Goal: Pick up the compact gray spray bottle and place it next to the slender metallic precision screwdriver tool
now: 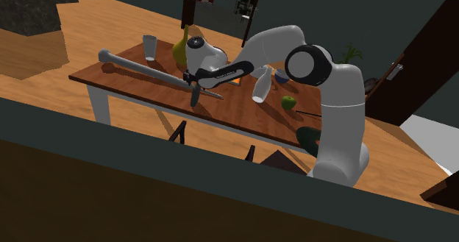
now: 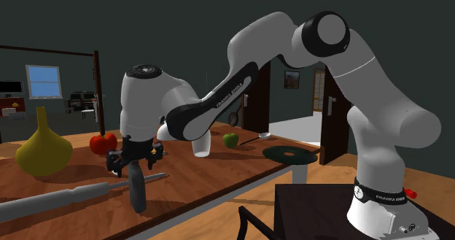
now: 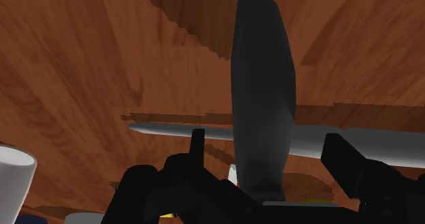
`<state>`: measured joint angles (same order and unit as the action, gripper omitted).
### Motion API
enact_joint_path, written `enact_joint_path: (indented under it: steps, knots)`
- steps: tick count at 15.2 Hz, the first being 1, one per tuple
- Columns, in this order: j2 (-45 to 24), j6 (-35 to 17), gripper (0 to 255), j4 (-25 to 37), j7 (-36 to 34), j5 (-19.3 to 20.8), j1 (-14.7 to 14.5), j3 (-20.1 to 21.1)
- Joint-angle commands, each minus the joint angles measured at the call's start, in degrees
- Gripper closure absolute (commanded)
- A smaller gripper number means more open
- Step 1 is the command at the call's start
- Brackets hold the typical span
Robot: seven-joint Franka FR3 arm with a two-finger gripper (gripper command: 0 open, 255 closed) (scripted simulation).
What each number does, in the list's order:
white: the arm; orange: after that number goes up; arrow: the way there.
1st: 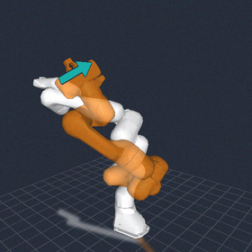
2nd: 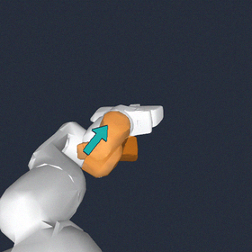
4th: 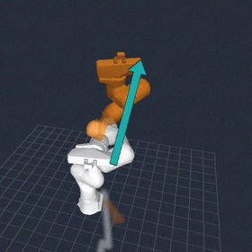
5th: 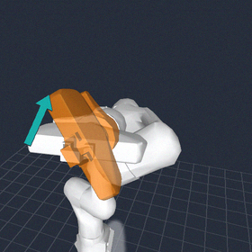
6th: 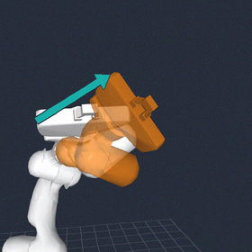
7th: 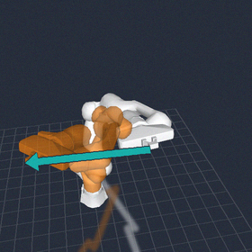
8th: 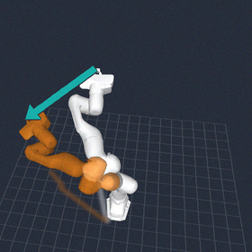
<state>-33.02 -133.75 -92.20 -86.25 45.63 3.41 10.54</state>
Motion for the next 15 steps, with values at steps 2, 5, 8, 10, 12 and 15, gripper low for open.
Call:
enact_joint_path:
  steps: [2,5,8,10,12,15]
  knots:
    - [0.0,0.0,0,0.0,0.0,0.0,0.0,0.0]
    - [2.9,1.8,0,-1.4,0.4,-1.0,-0.3,0.9]
    - [5.4,3.6,0,-2.3,0.8,-2.0,-0.6,1.6]
    - [5.4,3.6,0,-2.3,0.8,-2.0,-0.6,1.6]
    - [5.4,3.6,0,-2.3,0.8,-2.0,-0.6,1.6]
    - [5.4,3.6,0,-2.3,0.8,-2.0,-0.6,1.6]
